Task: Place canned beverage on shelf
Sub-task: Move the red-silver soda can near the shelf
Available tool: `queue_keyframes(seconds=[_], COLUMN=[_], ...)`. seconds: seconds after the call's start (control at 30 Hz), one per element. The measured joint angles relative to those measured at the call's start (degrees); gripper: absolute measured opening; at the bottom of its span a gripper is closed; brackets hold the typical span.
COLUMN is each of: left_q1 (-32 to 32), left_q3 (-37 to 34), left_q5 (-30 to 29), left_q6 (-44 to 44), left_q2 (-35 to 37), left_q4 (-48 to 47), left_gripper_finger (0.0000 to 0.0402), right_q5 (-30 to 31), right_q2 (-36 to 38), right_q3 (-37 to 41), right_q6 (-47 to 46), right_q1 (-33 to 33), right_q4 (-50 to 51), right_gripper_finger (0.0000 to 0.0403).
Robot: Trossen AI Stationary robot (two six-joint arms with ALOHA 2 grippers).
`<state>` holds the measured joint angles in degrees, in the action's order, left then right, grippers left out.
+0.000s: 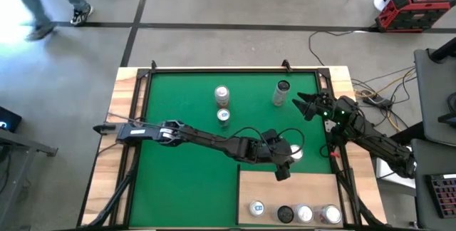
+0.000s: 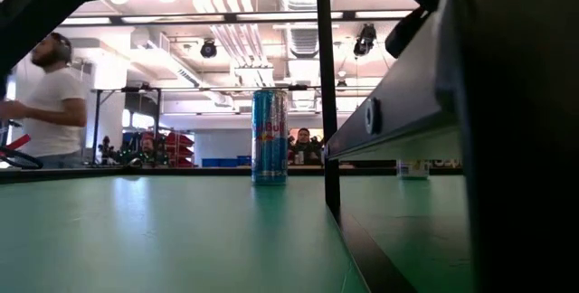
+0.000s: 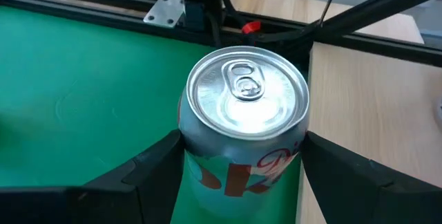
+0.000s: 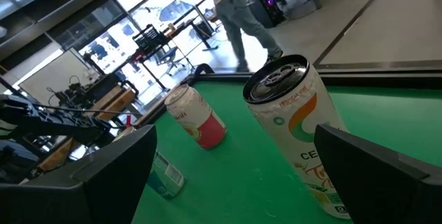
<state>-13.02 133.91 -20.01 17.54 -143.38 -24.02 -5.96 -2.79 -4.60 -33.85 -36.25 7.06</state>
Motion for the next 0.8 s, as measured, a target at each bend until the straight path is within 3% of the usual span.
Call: queue_keyframes(seconds=[0.8], left_q1=[1.0], left_q3=[-1.7], left_q5=[-0.3], left_q6=[0.2], left_q2=[-1.0], left_q4=[5.6], left_gripper_finger=[0.0258], right_q5=[0.0], right_q2=[0.0], right_q3=[0.0], right_q6=[0.0], right_q1=[0.0], right_q4=[0.0], right_gripper_finger=[0.0384])
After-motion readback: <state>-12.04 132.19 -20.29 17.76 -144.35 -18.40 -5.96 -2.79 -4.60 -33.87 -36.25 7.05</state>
